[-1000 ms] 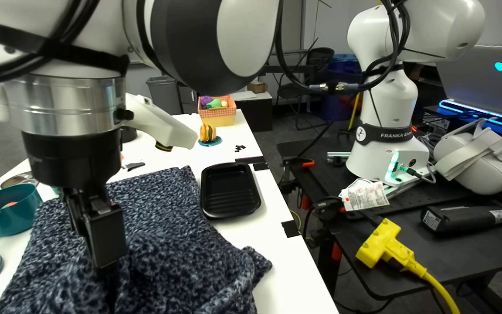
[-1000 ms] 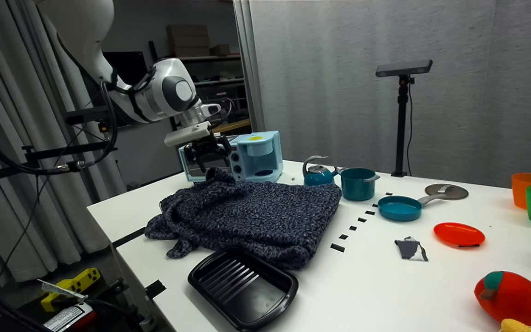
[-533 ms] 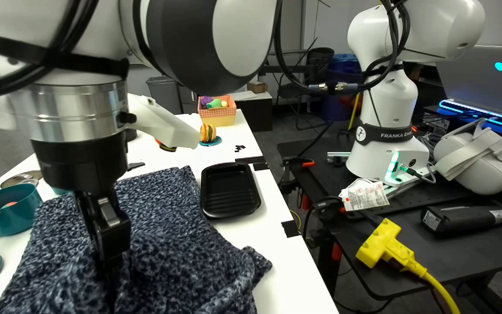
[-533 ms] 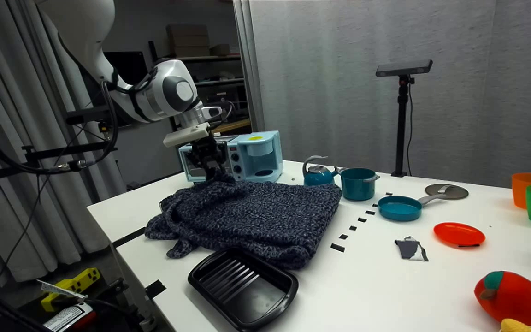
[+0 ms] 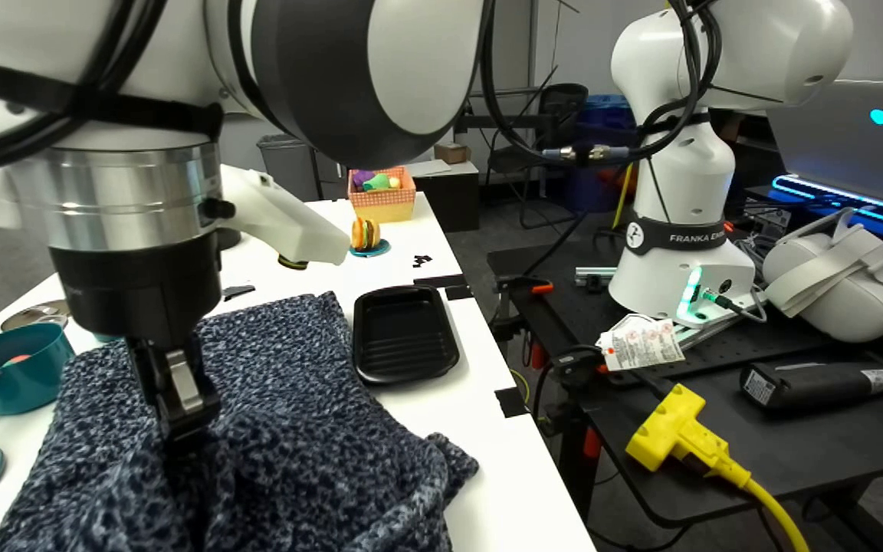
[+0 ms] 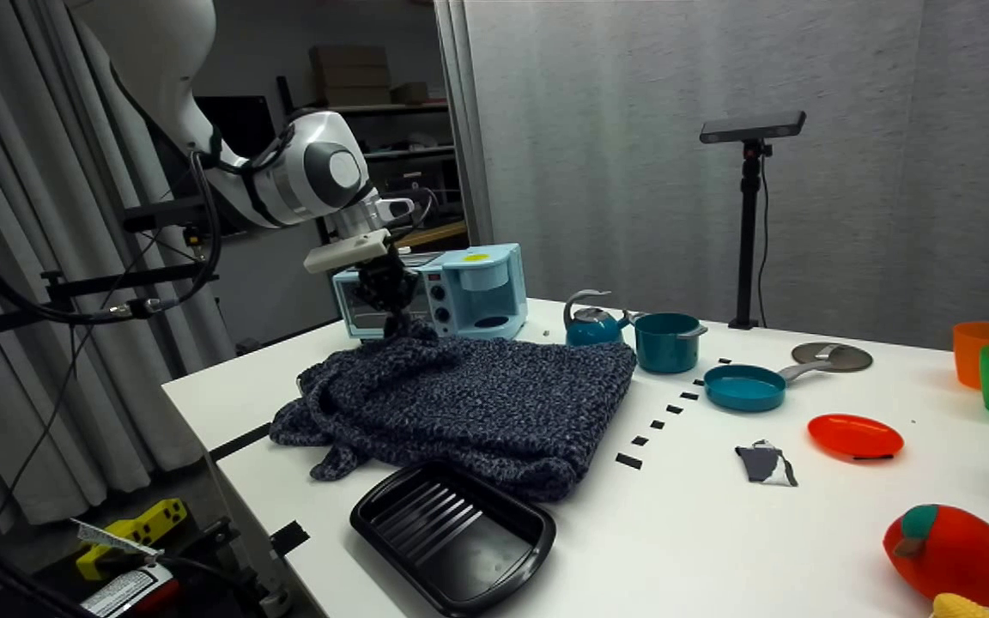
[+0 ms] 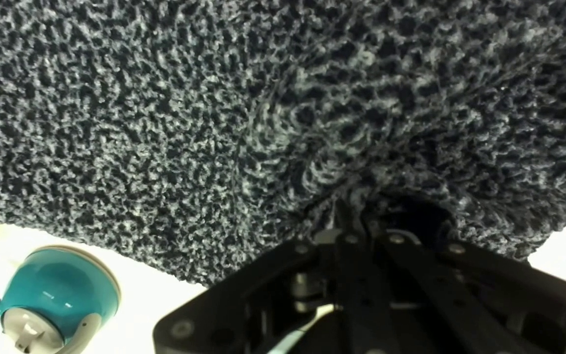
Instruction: Unfold the towel
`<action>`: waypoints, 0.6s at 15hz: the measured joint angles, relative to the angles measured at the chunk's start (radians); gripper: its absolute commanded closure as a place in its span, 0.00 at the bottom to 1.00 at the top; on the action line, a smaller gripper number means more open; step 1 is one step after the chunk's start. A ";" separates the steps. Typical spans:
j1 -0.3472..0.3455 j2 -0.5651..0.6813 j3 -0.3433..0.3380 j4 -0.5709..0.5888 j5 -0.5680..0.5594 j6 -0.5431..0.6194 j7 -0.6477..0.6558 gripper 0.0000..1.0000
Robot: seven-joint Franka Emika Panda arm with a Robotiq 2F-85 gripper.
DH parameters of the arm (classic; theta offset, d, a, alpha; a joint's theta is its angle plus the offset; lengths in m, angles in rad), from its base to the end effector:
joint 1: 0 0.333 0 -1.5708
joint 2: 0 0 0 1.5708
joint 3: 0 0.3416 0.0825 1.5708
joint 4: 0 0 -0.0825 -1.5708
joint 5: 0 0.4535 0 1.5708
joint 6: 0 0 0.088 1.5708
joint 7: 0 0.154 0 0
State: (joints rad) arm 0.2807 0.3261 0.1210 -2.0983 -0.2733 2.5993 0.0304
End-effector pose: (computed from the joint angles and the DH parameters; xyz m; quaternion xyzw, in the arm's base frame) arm 0.6092 0.2583 0.2079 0.9521 0.2858 0.1006 0.0409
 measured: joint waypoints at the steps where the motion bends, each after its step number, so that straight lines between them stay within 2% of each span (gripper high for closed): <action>1: 0.000 0.001 0.002 0.000 0.008 0.005 -0.001 0.99; 9: -0.035 0.032 0.071 0.000 0.196 0.128 -0.054 0.99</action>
State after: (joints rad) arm 0.2460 0.3583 0.1918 -2.0979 -0.0771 2.7273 -0.0234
